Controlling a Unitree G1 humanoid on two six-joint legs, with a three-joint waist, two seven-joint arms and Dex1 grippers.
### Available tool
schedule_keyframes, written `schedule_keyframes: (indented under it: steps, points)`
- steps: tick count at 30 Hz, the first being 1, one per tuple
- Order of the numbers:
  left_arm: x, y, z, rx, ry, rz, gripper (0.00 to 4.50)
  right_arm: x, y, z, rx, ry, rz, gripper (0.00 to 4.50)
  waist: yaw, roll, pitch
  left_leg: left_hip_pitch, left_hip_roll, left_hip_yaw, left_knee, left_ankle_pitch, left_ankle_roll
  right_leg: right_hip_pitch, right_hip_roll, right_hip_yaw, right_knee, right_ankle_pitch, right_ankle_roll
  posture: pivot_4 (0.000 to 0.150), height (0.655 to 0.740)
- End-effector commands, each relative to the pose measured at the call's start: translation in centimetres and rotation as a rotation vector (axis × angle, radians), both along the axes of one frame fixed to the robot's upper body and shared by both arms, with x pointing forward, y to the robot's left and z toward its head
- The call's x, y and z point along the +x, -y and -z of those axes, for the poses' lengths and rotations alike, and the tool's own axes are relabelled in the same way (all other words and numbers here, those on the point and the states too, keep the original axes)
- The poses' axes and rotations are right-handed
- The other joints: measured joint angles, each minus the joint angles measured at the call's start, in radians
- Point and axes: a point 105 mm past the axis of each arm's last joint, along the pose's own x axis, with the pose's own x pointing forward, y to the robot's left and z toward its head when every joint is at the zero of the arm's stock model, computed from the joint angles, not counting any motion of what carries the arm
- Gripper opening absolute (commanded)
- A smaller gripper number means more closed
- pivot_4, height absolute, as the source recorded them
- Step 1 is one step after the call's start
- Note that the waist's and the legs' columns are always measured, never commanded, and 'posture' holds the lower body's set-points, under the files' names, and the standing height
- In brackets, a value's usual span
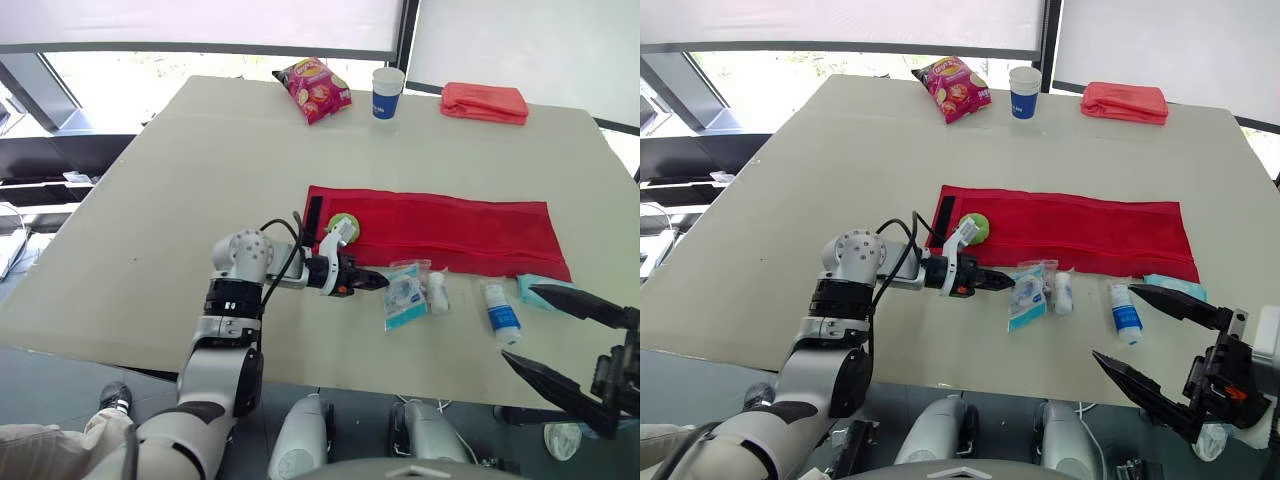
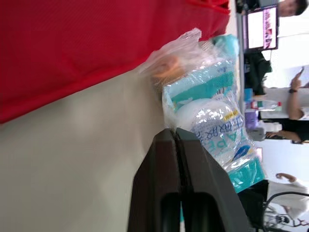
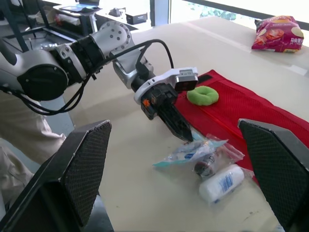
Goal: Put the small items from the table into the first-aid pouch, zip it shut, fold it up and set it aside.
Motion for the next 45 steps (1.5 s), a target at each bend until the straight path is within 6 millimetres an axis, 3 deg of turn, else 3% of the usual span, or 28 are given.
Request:
schedule_keyframes:
  steps: [1,5,9,16,25,31,34,37,40,41,45]
  points:
    - [0.4,-0.7,-2.3,-0.077,0.080,-0.023,0.02,0.5,0.0,-0.1,-0.008,0.018,-0.007,4.50,-0.002,0.000,0.000,0.000,0.000,0.000,0.000,0.000,0.000,0.000,0.000,0.000,0.000,0.000,0.000,0.150,0.7400]
    - [0.3,-2.2,-3.1,-0.097,0.112,-0.054,0.02,1.6,-0.1,0.2,0.022,-0.005,0.018,4.50,-0.007,0.000,0.000,0.000,0.000,-0.001,0.000,0.000,0.000,0.000,0.001,0.000,0.000,0.000,0.000,0.150,0.7400]
    - [0.3,-3.2,-4.1,-0.130,0.147,-0.078,0.02,2.9,-1.6,1.5,0.073,-0.096,0.057,4.50,-0.013,0.000,0.000,0.000,0.000,-0.001,0.000,0.000,0.000,0.000,0.000,0.000,0.000,0.000,-0.001,0.150,0.7400]
    - [-0.1,-4.2,-6.1,-0.201,0.218,-0.120,0.02,7.5,-4.1,6.6,0.127,-0.389,0.206,4.50,-0.021,-0.002,0.000,0.000,0.001,-0.002,0.001,0.000,0.000,0.000,-0.001,0.000,0.002,0.001,-0.002,0.150,0.7400]
    - [-0.4,-3.7,-6.7,-0.261,0.231,-0.167,0.02,11.1,-7.7,6.6,0.318,-0.506,0.154,4.50,-0.023,-0.002,0.000,-0.001,-0.001,-0.003,0.001,0.002,-0.003,0.000,0.001,0.001,0.002,0.003,0.000,0.150,0.7400]
    - [-0.4,-3.7,-7.1,-0.308,0.228,-0.228,0.02,11.4,-8.7,5.3,0.402,-0.546,0.082,4.50,-0.022,-0.002,0.000,-0.001,-0.001,-0.004,0.001,0.003,-0.004,0.000,0.001,0.000,0.002,0.004,0.002,0.150,0.7400]
    - [-0.5,-3.2,-7.3,-0.330,0.224,-0.237,0.00,11.8,-9.2,4.6,0.449,-0.547,0.068,3.66,-0.022,-0.003,0.000,-0.001,-0.001,-0.004,0.001,0.003,-0.004,0.000,0.001,0.000,0.002,0.004,0.002,0.150,0.7400]
    - [-0.4,-2.9,-7.7,-0.367,0.215,-0.262,0.00,12.4,-9.1,4.2,0.495,-0.539,0.092,2.04,-0.021,-0.003,0.000,-0.001,-0.001,-0.004,0.001,0.003,-0.003,0.000,0.001,0.000,0.002,0.004,0.002,0.150,0.7400]
    - [-0.5,-2.7,-7.9,-0.392,0.196,-0.286,0.00,12.8,-8.4,3.8,0.544,-0.535,0.132,0.81,-0.022,-0.002,0.000,-0.001,-0.001,-0.004,0.001,0.003,-0.003,0.000,0.001,0.000,0.002,0.004,0.002,0.150,0.7400]
    - [-0.6,-2.6,-7.9,-0.402,0.188,-0.289,0.00,12.8,-8.1,3.8,0.551,-0.531,0.150,0.20,-0.022,-0.002,0.000,-0.001,-0.001,-0.004,0.001,0.003,-0.004,0.000,0.001,0.001,0.002,0.004,0.002,0.150,0.7400]
    - [-1.3,-1.7,-7.9,-0.421,0.152,-0.291,0.00,12.6,-6.9,3.5,0.596,-0.522,0.198,0.08,-0.021,-0.002,0.000,-0.001,-0.001,-0.004,0.001,0.003,-0.004,0.000,0.001,0.001,0.002,0.004,0.002,0.150,0.7400]
